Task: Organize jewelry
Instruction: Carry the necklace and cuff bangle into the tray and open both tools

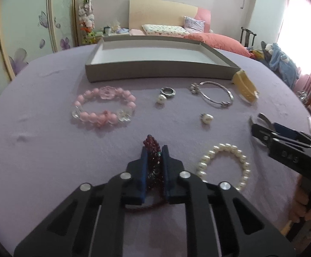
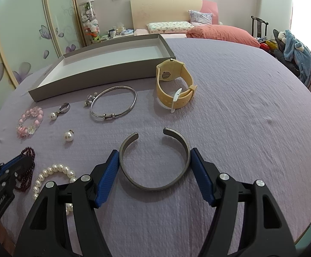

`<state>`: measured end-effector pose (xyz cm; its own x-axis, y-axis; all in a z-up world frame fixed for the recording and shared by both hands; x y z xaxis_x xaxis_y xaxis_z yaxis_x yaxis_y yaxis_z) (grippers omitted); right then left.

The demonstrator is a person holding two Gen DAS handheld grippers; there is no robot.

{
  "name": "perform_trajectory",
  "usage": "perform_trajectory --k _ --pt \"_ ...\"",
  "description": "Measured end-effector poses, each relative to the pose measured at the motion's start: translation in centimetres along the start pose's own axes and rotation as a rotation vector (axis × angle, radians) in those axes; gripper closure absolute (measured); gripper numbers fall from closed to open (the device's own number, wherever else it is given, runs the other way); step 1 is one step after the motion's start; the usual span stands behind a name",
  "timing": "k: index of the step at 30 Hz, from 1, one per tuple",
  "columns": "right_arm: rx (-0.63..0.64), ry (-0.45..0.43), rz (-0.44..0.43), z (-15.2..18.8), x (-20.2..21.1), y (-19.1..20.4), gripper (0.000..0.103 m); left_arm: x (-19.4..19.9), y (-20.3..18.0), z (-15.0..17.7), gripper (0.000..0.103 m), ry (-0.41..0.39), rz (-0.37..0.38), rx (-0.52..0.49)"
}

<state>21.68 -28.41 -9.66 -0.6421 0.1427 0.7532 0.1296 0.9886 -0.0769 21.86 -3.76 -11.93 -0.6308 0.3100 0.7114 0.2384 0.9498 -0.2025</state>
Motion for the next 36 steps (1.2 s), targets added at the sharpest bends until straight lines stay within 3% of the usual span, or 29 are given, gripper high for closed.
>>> perform_trajectory --k 6,23,36 --pt "-0.008 -0.001 -0.008 -0.1 -0.1 0.2 0.036 0.0 1.7 -0.9 0.094 -0.013 -0.032 0.03" --pt "-0.026 -0.068 -0.045 0.0 1.2 -0.2 0.036 3.9 3.6 -2.3 0.094 -0.122 -0.014 0.08" --pt "-0.031 -0.209 -0.08 -1.9 4.2 0.0 0.036 8.3 2.3 -4.3 0.094 -0.239 0.024 0.056"
Point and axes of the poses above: each gripper's, at about its wrist camera, not at the fingertips, and x roughly against the way its jaws point, y to its left, z to its underside, the point moved 5 cm from there along -x, roughly the way its jaws point, and after that the axes turned 12 degrees about z, right-handed, at the moved point
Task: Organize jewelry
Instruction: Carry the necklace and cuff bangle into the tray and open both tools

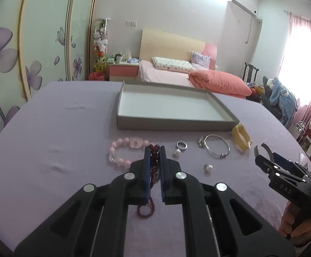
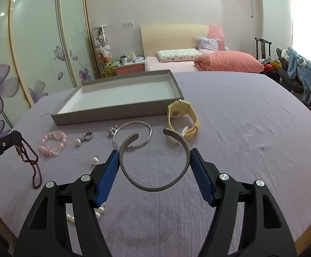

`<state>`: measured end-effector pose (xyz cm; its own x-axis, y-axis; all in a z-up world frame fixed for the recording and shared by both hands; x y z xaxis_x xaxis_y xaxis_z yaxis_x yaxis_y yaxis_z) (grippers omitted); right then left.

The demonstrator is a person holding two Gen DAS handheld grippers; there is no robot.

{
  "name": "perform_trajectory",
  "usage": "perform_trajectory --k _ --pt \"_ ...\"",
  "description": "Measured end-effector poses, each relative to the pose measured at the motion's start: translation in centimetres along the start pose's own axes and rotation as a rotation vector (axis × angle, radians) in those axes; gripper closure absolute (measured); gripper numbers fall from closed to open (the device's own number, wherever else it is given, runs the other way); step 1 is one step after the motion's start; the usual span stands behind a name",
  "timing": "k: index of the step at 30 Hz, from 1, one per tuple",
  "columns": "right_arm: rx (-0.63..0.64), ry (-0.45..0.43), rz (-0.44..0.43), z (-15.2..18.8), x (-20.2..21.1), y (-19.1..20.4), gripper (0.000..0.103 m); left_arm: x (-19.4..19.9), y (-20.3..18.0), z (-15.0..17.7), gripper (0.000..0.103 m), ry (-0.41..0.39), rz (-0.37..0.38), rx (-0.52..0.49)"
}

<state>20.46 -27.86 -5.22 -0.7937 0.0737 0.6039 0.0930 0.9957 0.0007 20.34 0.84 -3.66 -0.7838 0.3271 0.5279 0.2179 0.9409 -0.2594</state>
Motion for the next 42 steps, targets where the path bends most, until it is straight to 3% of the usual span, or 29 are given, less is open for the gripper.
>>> perform_trajectory --k 12,20,24,30,34,42 --pt "-0.023 -0.09 -0.013 -2.7 1.6 -0.5 0.036 1.3 -0.8 -2.4 0.094 -0.056 0.0 -0.024" --pt "-0.027 -0.232 0.0 -7.8 2.6 0.0 0.036 2.6 -1.9 -7.7 0.095 -0.146 0.025 -0.074" --pt "-0.045 -0.281 -0.003 -10.2 2.0 0.3 0.036 1.9 -2.3 -11.0 0.094 -0.198 0.001 -0.104" --pt "-0.075 -0.284 -0.007 -13.6 -1.6 0.7 0.036 -1.9 -1.4 -15.0 0.095 -0.233 -0.013 -0.076" --pt "-0.098 -0.264 -0.003 -15.5 -5.0 0.9 0.036 -6.2 -0.6 -16.7 0.094 -0.207 -0.023 -0.069" --pt "-0.11 -0.147 0.015 -15.3 -11.7 1.9 0.036 -14.1 1.8 -18.6 0.094 -0.156 -0.037 -0.028"
Point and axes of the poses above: each gripper's, at about its wrist camera, not at the fingertips, and x roughly against the way its jaws point, y to its left, z to its underside, the point moved 5 cm from there along -x, roughly the way its jaws point, and after that the axes turned 12 degrees about z, right-handed, at the moved point
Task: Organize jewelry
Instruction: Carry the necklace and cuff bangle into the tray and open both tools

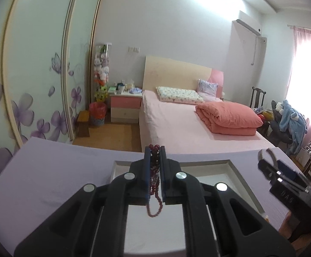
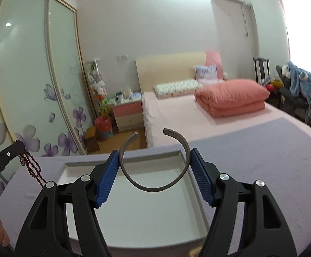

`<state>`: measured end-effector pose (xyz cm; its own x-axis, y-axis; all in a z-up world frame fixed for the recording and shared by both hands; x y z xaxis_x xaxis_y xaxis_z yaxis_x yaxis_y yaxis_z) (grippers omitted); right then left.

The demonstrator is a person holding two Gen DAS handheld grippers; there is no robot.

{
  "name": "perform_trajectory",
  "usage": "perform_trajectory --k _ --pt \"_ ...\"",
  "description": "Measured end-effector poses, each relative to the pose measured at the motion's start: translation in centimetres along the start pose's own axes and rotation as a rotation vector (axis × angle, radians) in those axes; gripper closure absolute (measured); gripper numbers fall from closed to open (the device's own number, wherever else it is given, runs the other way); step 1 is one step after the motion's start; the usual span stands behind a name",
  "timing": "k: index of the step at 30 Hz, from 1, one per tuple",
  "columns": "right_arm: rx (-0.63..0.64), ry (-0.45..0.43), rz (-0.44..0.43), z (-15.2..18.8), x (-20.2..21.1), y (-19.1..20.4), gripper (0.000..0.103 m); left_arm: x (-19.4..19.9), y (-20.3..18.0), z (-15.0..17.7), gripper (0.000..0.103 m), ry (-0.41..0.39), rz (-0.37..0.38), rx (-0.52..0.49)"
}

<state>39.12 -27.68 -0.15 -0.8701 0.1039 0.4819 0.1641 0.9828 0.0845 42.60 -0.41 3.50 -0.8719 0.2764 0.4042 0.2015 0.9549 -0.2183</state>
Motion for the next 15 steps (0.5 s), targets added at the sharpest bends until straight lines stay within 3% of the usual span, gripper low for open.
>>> perform_trajectory --k 7,15 --pt "0.026 0.157 0.04 2.5 -5.0 1.5 0.036 -5.8 1.1 1.9 0.094 0.066 -0.024 -0.022" --pt "0.063 0.283 0.068 3.5 -7.8 3.5 0.036 -9.2 2.7 3.9 0.094 0.131 -0.036 -0.02"
Point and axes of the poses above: each gripper's, at about its wrist camera, not at the fingertips, and x roughly against the way its jaws point, y to its left, z to its underside, the point moved 5 cm from there along -x, roughly the way its jaws point, and after that the axes turned 12 degrees about z, right-handed, at the moved point
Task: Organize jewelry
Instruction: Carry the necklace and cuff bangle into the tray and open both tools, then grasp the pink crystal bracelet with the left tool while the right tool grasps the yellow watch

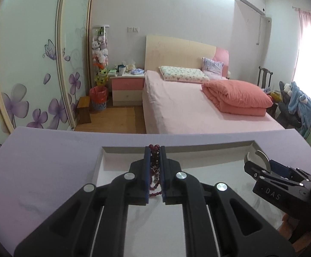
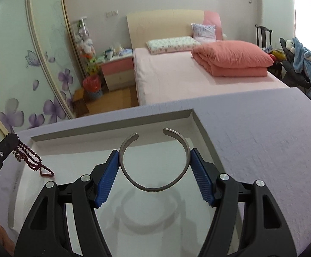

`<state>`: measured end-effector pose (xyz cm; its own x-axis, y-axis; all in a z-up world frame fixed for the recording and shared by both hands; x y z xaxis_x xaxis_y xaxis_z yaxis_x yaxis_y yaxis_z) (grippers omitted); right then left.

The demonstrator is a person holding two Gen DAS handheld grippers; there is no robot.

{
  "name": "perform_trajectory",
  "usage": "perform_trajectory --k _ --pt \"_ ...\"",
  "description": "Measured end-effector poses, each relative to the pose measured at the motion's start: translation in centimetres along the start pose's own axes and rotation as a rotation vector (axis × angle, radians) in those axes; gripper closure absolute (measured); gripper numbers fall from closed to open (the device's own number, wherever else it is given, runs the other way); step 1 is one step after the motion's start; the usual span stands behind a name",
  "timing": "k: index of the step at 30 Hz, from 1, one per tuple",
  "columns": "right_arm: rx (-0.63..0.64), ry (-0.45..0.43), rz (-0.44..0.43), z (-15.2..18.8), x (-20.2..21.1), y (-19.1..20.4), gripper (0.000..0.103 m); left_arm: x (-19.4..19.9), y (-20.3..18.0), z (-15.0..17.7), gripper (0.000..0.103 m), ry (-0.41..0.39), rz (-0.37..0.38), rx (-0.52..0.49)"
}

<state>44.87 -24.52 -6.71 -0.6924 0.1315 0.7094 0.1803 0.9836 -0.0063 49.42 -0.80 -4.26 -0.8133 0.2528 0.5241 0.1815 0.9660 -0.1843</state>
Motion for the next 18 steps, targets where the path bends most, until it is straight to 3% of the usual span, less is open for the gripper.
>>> perform_trajectory --k 6,8,10,15,18 --pt "0.02 0.027 -0.001 -0.2 0.1 0.8 0.033 -1.1 0.5 0.9 0.092 0.029 -0.004 0.019" --pt "0.026 0.004 -0.01 -0.3 0.6 1.0 0.022 -1.1 0.6 1.1 0.083 0.031 -0.005 0.019" --pt "0.032 -0.016 -0.013 -0.4 1.1 1.2 0.022 -0.9 0.9 1.2 0.076 0.026 -0.019 0.022" --pt "0.028 -0.061 -0.028 -1.0 2.6 0.6 0.022 0.3 1.6 0.8 0.075 0.013 -0.029 0.042" --pt "0.028 -0.084 -0.027 -1.3 3.3 0.3 0.022 1.4 1.8 0.5 0.068 -0.01 -0.047 0.047"
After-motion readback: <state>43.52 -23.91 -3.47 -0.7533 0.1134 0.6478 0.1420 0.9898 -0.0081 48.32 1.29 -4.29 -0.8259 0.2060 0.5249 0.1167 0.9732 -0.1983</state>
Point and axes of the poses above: each gripper's, at about its wrist camera, not at the fingertips, and x roughly against the way its jaws point, y to its left, z to its underside, the point moved 5 cm from there along -x, roughly the way its jaws point, and after that the axes turned 12 degrees about z, right-handed, at the moved point
